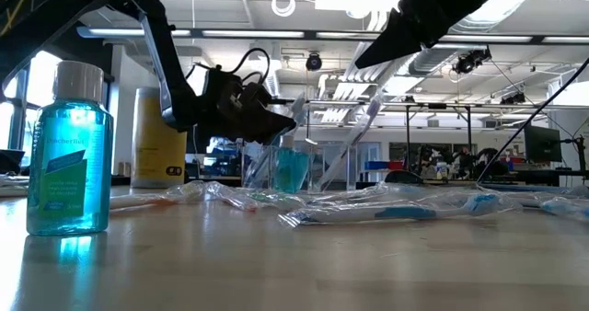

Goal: Pick & Place toothbrushing station
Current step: Put the blue toothbrush into the transparent organizer

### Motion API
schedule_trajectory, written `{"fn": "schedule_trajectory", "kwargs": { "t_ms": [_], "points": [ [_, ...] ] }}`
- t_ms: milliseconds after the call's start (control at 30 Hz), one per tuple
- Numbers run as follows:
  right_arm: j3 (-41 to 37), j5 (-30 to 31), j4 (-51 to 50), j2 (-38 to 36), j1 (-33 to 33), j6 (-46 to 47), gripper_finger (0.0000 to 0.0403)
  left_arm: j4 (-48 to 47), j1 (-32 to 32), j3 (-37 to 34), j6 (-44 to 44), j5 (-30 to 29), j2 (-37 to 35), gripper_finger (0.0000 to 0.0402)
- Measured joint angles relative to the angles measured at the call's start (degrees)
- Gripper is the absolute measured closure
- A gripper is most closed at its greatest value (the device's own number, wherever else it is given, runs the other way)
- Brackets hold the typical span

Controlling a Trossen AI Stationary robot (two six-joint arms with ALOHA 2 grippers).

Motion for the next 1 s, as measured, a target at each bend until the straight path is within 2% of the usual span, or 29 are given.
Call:
{"fn": "schedule_trajectory", "kwargs": {
  "t_ms": [567, 733, 833, 1000],
  "points": [
    [0.0, -0.1, -0.2, 0.0, -1.0, 0.0, 0.0239, -1.2, 0.0, 0.0, -0.2, 1.2, 0.0, 0.037],
    [0.0, -2.5, -0.2, 0.0, -2.4, 0.7, 0.0239, -1.4, 0.0, 0.0, -0.5, 1.0, 0.0, 0.0366],
    [0.0, -3.1, -0.2, 0.0, -2.7, 0.7, 0.0239, -1.4, 0.0, 0.0, -0.6, 0.2, 0.0, 0.0341],
    [0.0, -3.1, -0.2, 0.0, -2.6, 0.7, 0.0239, -1.4, 0.0, 0.0, -0.6, -0.3, 0.0, 0.0271]
  ]
}}
